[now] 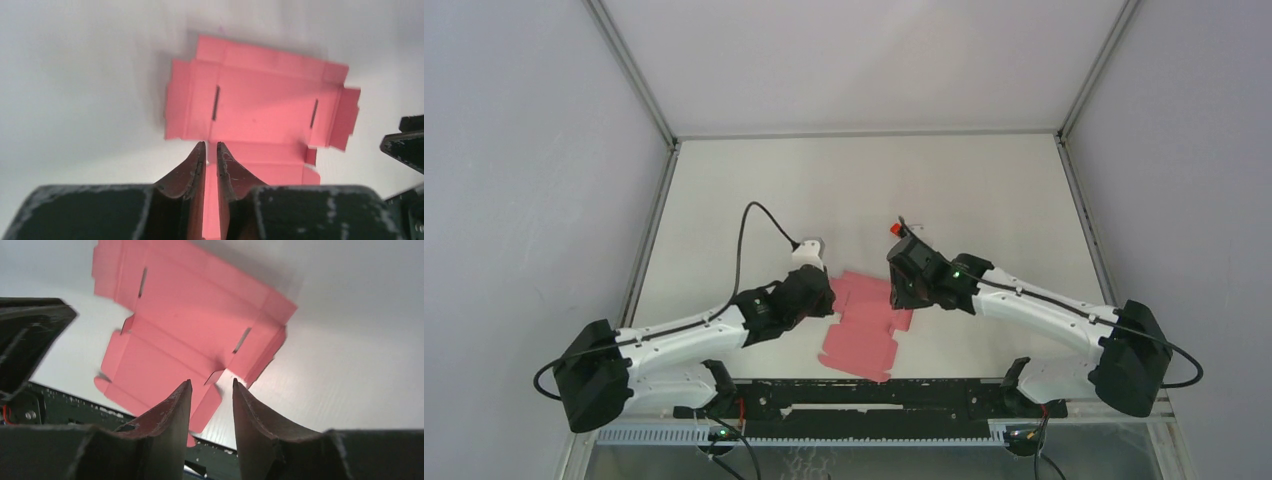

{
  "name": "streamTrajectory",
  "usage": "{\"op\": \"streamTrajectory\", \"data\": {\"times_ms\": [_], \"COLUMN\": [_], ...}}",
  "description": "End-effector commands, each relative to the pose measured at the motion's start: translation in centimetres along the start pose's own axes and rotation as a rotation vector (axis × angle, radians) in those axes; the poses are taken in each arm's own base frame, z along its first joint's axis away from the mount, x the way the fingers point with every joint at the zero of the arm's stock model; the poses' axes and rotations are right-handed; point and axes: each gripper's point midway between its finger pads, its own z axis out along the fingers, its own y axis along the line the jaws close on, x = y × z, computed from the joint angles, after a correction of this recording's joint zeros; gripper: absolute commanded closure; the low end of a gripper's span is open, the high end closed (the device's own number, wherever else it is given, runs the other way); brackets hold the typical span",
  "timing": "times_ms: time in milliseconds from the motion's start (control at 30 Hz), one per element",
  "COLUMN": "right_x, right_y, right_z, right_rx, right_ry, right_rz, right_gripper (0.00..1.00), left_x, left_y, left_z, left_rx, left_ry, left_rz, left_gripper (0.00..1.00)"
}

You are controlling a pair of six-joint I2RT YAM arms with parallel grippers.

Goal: Fold the paper box
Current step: Fold the paper box at the center of the board.

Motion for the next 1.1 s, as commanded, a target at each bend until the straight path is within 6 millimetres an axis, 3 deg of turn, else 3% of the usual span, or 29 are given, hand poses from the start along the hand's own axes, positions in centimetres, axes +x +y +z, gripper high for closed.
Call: {"op": "streamTrajectory", "data": {"times_ms": [0,200,367,567,767,1067], "right_x": [-2.1,-3.3,-4.0,-3.9,-3.8,-3.9], "right_y": [-1.6,-3.6,-4.8,-5.2,-6.0,-6.5], "right_z": [0.0,1.3,2.2,3.6,4.7,6.2], "right_rx": [0.007,-0.018,-0.022,-0.086,-0.114,-0.129], "right_ry": [-0.034,-0.073,-0.079,-0.090,-0.093,-0.096], "right_rz": [0.044,0.166,0.193,0.224,0.252,0.270], "right_gripper": [0.55,0.56,0.56,0.57,0.58,0.60], "left_x": [-4.9,-7.7,-9.2,-9.3,-9.0,-8.8], "left_y": [0.9,3.3,2.8,0.9,1.4,0.7], "left_z": [-0.2,2.0,3.8,5.7,7.3,8.8], "left_rx": [-0.034,-0.034,0.044,0.172,0.185,0.232], "left_ry": [-0.089,-0.106,-0.107,-0.083,-0.070,-0.047], "left_rz": [0.014,0.001,0.034,0.063,0.056,0.058], "left_gripper": [0.81,0.72,0.65,0.64,0.65,0.67]}}
